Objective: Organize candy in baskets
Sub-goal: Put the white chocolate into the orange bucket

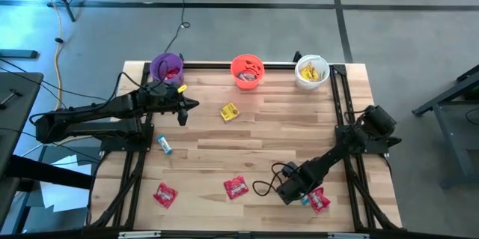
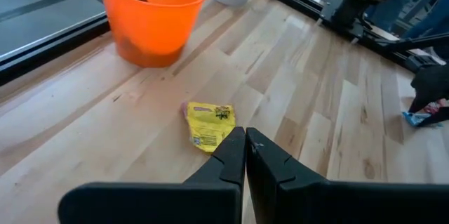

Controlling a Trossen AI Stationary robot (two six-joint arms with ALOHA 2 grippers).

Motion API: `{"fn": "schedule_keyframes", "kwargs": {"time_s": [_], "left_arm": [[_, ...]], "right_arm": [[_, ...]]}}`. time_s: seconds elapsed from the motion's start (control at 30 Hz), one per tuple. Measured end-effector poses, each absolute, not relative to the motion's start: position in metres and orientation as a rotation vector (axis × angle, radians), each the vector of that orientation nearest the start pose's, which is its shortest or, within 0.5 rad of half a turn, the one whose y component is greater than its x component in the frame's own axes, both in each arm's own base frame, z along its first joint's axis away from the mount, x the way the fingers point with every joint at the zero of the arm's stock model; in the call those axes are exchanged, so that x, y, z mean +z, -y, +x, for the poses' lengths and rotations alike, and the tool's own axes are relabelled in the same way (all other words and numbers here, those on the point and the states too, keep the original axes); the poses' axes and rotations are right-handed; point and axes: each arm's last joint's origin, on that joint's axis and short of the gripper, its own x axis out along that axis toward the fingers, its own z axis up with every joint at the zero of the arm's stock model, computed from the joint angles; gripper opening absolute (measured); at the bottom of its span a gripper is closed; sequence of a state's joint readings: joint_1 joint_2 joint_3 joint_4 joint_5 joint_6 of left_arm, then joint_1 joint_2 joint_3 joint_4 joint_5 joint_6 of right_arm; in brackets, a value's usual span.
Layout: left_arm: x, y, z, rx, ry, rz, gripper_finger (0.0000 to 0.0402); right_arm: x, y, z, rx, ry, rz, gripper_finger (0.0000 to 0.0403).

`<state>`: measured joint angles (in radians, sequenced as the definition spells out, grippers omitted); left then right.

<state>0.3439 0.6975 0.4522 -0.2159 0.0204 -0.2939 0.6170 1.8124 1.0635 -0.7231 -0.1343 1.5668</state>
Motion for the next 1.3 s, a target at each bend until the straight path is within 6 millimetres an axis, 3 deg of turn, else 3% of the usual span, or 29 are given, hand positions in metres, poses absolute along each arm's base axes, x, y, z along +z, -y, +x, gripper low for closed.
{"fn": "schedule_keyframes", "kwargs": {"time_s": [0.17,0.4,0.63,1.0,1.13,1.3], "left_arm": [[0.229,-0.052,0.148,0.381,-0.407,-0.37,0.0],[0.229,-0.052,0.148,0.378,-0.407,-0.372,0.0],[0.229,-0.052,0.148,0.361,-0.409,-0.377,0.0],[0.229,-0.052,0.147,0.361,-0.405,-0.377,0.0],[0.229,-0.052,0.147,0.361,-0.405,-0.377,0.0],[0.229,-0.052,0.147,0.361,-0.405,-0.376,0.0]], "right_arm": [[0.151,-0.178,0.258,-0.59,-1.449,0.876,0.0094],[0.168,-0.168,0.262,-0.541,-1.392,0.907,0.0084],[0.2,-0.135,0.271,-0.514,-1.21,0.902,0.0084],[0.23,-0.04,0.296,-0.485,-0.979,0.809,0.0075],[0.243,0.009,0.309,-0.494,-0.861,0.746,0.0062],[0.278,0.08,0.316,-0.552,-0.656,0.62,0.0056]]}}
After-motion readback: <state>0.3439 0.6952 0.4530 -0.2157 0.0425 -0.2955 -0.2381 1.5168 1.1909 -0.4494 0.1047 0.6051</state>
